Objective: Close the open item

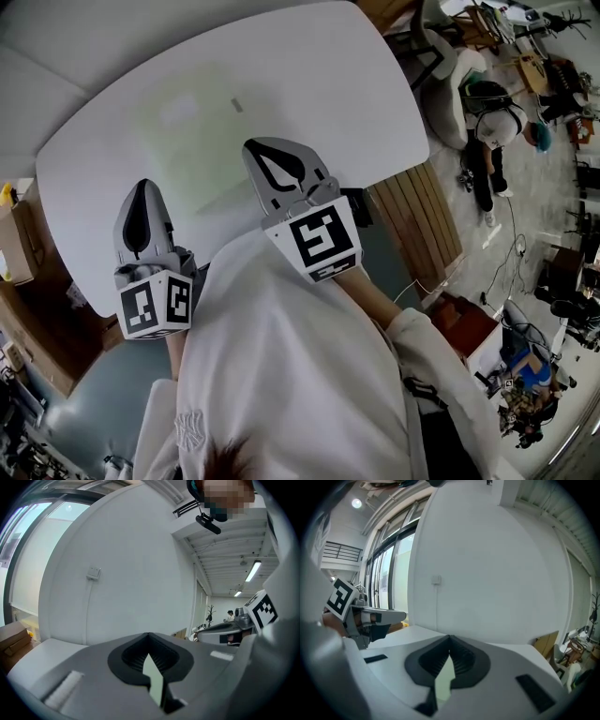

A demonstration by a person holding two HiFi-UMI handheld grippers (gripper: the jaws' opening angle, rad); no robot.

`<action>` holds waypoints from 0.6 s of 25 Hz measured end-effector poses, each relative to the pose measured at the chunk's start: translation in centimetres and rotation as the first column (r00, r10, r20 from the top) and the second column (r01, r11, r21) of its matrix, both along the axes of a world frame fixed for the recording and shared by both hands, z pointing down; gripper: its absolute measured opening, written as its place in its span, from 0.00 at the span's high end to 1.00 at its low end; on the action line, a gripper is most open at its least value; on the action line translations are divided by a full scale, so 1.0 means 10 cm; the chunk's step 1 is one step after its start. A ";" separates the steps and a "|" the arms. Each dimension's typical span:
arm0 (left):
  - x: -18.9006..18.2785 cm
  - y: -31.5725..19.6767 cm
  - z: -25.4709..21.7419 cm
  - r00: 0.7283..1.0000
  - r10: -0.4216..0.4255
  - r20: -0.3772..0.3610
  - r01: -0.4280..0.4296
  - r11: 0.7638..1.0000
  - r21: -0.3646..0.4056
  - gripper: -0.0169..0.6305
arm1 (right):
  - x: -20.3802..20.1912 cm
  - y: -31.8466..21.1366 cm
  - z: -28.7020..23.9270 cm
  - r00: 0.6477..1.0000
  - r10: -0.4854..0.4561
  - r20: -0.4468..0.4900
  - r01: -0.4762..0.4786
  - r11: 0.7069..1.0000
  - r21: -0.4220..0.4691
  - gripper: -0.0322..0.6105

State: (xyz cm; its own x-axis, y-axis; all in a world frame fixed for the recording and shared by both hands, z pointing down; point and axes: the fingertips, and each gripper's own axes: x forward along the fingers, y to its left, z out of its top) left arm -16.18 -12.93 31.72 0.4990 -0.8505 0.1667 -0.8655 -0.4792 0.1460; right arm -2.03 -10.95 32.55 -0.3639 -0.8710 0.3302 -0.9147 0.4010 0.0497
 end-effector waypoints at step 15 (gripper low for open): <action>-0.11 0.24 0.05 0.999 -0.041 -0.020 0.041 0.999 -0.009 0.96 | -0.11 0.15 0.15 0.999 0.006 0.038 -0.006 1.000 -0.006 0.94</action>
State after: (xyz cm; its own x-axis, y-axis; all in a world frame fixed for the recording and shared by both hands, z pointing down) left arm -17.31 -10.49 32.25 0.4673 -0.8686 0.1646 -0.8810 -0.4422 0.1680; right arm -3.13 -9.45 34.03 -0.3707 -0.8712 0.3218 -0.9184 0.3955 0.0128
